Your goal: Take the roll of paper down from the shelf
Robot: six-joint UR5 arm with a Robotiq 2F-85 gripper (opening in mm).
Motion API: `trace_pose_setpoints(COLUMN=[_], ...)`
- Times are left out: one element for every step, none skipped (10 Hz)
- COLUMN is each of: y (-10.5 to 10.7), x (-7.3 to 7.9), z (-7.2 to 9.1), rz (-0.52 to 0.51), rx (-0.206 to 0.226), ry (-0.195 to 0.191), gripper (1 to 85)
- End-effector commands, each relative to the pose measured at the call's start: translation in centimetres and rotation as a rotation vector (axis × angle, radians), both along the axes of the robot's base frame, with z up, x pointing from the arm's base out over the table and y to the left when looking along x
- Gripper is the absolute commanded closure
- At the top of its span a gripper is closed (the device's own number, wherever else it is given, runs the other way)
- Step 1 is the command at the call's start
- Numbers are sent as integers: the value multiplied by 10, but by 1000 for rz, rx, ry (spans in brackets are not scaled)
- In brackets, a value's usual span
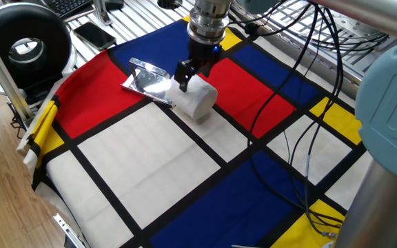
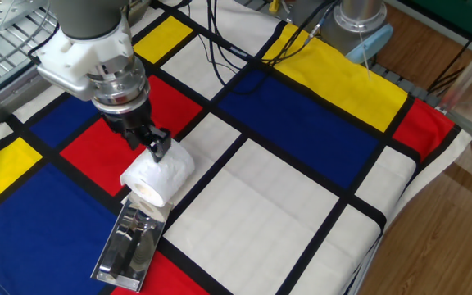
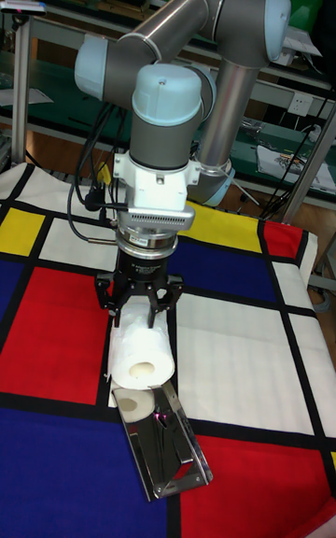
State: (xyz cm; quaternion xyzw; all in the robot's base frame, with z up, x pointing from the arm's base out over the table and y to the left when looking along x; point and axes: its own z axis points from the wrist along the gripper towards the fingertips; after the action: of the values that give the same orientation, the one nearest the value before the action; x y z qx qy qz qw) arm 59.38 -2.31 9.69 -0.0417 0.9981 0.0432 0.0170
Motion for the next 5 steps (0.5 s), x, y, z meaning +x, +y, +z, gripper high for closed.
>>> trace_pose_setpoints(y=[-3,-3,-4,0,0], x=[6,6,6,5,5], z=[2,2,2,3,3], rz=[-30,-26,-21,-21,-21], rx=[-6,-6,-11,4,6], ry=[-17,-20,-21,-14,-14], gripper=[843,843,843,843,843])
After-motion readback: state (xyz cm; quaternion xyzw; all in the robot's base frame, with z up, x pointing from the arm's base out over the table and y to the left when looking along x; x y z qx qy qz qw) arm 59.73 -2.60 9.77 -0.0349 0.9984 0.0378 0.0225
